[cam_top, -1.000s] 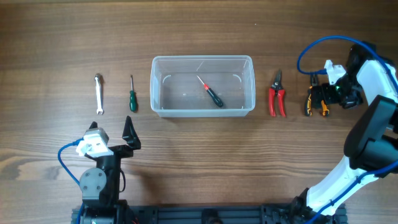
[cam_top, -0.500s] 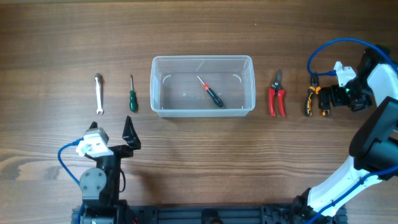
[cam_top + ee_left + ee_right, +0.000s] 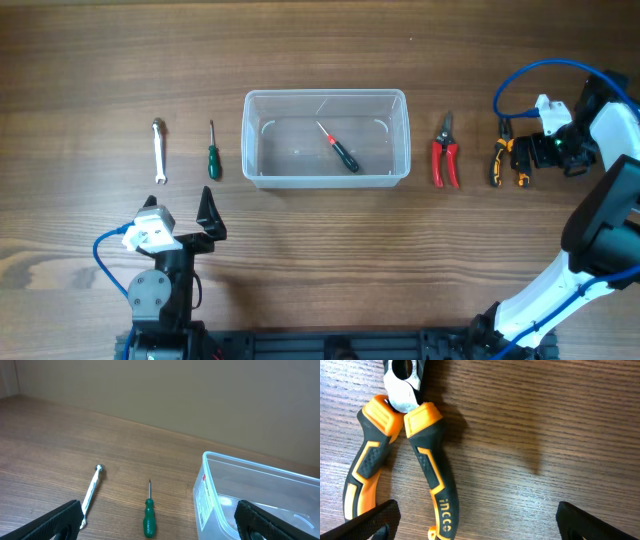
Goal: Pack container
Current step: 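Lower the right gripper over the orange-black pliers handles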
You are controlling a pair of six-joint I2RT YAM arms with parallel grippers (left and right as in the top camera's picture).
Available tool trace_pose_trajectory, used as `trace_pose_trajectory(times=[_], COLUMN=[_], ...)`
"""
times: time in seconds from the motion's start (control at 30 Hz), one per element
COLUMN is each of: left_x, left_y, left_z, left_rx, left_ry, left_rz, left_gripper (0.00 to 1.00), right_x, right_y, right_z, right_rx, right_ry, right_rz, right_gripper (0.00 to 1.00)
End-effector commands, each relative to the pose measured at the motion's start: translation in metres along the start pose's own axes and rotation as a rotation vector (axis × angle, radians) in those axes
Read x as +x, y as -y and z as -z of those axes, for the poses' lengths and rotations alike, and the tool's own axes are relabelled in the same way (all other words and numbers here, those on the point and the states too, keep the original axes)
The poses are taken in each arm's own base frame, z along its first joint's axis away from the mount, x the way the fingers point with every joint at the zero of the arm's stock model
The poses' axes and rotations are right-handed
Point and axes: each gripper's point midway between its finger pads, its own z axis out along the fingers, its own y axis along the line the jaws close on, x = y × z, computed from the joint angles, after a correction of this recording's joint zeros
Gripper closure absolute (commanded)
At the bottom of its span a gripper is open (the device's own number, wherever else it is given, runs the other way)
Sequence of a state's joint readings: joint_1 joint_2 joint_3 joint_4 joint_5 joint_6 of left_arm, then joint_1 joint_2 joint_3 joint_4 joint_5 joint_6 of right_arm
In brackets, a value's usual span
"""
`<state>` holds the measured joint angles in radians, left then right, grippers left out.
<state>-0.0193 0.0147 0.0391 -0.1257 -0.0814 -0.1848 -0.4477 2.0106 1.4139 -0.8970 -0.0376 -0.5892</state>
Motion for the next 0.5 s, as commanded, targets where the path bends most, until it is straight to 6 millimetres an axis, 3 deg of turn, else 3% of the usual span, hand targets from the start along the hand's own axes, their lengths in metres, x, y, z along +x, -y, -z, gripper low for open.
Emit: trace_pose_trajectory(times=[0.0, 0.47], left_x=[0.0002, 0.0003], left_y=[-0.0008, -0.0008], left_z=[-0.0002, -0.0002], left_rx=[0.0, 0.0], left_ry=[0.006, 0.006], left_rz=[0.006, 0.006], left_gripper=[0.0, 0.0], right_x=[-0.0023, -0.0112], right_y=[-0.0032, -0.008], right_z=[-0.0051, -0.0054], right_rx=[-0.012, -0.001], right_ry=[0.001, 0.018], right_rz=[0.015, 0.041], right_gripper=[0.0, 0.01])
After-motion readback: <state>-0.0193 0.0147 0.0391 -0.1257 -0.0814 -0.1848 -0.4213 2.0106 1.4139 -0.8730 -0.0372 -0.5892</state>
